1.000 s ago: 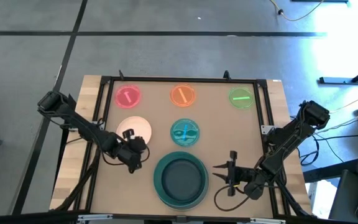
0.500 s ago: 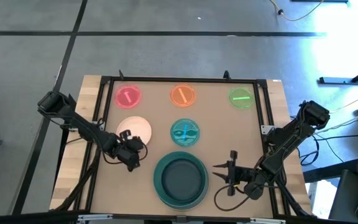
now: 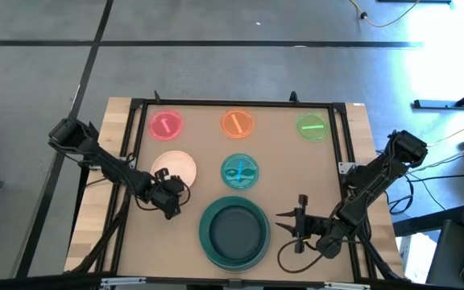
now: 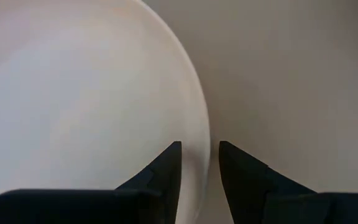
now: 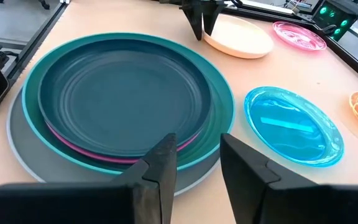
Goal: Stack plastic plates
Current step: Stack the white plate on top of the black plate
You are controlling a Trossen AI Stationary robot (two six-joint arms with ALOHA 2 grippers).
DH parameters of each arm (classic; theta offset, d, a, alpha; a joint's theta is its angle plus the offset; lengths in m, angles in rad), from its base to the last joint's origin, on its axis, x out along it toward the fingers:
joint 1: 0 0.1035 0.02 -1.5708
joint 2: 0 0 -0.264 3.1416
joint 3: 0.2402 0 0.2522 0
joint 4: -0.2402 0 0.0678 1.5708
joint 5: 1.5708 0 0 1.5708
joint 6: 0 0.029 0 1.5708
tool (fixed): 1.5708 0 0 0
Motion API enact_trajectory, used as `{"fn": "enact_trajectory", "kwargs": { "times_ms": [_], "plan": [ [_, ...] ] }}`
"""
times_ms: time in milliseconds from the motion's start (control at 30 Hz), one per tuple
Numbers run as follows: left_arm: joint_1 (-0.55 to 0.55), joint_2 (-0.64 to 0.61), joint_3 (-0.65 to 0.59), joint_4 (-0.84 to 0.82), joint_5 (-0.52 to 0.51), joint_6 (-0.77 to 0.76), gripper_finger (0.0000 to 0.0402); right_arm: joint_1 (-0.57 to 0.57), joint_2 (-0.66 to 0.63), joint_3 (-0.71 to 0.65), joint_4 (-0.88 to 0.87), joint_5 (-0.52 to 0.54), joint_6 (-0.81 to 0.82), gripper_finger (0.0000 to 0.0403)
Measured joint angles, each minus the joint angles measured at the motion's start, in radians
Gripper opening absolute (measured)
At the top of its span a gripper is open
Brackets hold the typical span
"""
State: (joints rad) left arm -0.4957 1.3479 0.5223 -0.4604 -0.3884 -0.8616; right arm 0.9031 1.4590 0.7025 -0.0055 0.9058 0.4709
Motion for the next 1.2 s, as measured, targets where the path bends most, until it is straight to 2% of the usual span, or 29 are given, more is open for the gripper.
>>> {"fn": "enact_trajectory", "kwargs": {
  "times_ms": [167,433,667,1000,1200],
  "plan": [
    [0.000,0.000,-0.011,0.011,0.002,0.007,0.0084,0.000,0.000,0.000,-0.001,0.000,0.000,0.0113],
    [0.000,-0.001,-0.012,0.060,0.012,0.098,0.0009,0.000,0.000,0.000,-0.015,0.020,0.000,0.0113],
    [-0.012,0.000,0.017,0.048,0.007,0.119,0.0010,0.000,0.000,0.000,-0.020,0.029,0.000,0.0113],
    [-0.073,0.001,0.222,0.022,-0.060,0.283,0.0006,0.000,0.000,0.000,-0.022,0.047,0.000,0.0113],
    [-0.120,0.000,0.293,0.136,-0.119,0.438,0.0006,0.000,0.000,0.000,-0.023,0.050,0.000,0.0113]
  ]
}}
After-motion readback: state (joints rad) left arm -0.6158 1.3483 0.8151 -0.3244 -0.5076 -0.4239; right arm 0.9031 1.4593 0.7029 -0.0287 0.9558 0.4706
